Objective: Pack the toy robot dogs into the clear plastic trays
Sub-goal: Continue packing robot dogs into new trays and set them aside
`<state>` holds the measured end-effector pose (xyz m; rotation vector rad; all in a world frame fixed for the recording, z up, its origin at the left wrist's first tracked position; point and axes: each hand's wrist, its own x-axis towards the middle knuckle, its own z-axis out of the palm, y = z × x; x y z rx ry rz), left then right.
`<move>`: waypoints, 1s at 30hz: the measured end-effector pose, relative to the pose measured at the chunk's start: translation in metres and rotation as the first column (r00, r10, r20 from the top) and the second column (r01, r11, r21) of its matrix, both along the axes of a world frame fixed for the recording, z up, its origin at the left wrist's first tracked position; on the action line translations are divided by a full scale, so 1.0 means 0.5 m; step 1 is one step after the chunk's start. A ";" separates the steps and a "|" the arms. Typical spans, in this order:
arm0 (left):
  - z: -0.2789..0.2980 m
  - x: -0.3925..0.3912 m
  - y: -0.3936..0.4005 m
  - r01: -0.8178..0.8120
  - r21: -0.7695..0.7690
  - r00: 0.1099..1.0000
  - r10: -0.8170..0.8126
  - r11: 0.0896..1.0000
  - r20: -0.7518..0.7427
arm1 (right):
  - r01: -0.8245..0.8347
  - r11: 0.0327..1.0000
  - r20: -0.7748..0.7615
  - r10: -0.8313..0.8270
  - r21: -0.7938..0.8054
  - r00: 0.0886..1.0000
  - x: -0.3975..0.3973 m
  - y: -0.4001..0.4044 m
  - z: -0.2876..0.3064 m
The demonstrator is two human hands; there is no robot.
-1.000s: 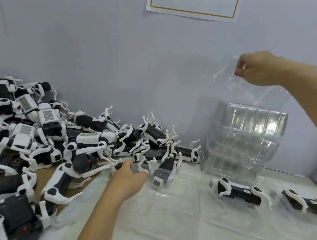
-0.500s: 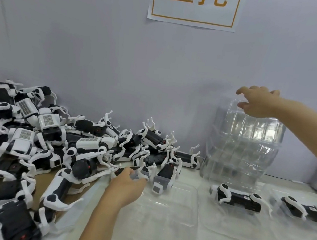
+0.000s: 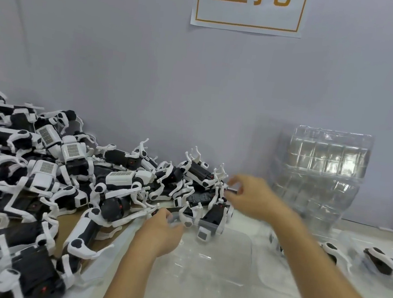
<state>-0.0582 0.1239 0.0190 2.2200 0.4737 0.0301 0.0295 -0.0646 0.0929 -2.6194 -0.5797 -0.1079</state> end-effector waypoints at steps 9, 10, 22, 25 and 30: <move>0.002 0.001 -0.002 -0.003 0.072 1.000 0.005 0.997 -0.030 | 0.213 0.962 -0.117 -0.195 0.169 0.974 0.007 0.035 -0.112; 0.001 0.002 -0.002 -0.001 0.077 0.999 0.004 0.997 -0.033 | 0.223 0.952 -0.101 -0.205 0.210 0.974 0.008 0.032 -0.112; -0.008 0.009 -0.020 -0.110 -0.044 0.991 0.113 0.993 0.068 | 0.087 0.770 0.174 -0.251 0.632 0.952 -0.013 -0.009 -0.019; -0.009 0.015 -0.035 -0.212 -0.107 0.965 0.226 0.971 0.134 | -0.012 0.688 0.237 -0.234 0.725 0.943 -0.028 -0.018 0.010; 0.007 0.013 -0.040 -0.336 0.013 0.902 0.317 0.942 0.294 | -0.096 0.533 0.228 -0.189 0.840 0.955 -0.049 -0.018 0.036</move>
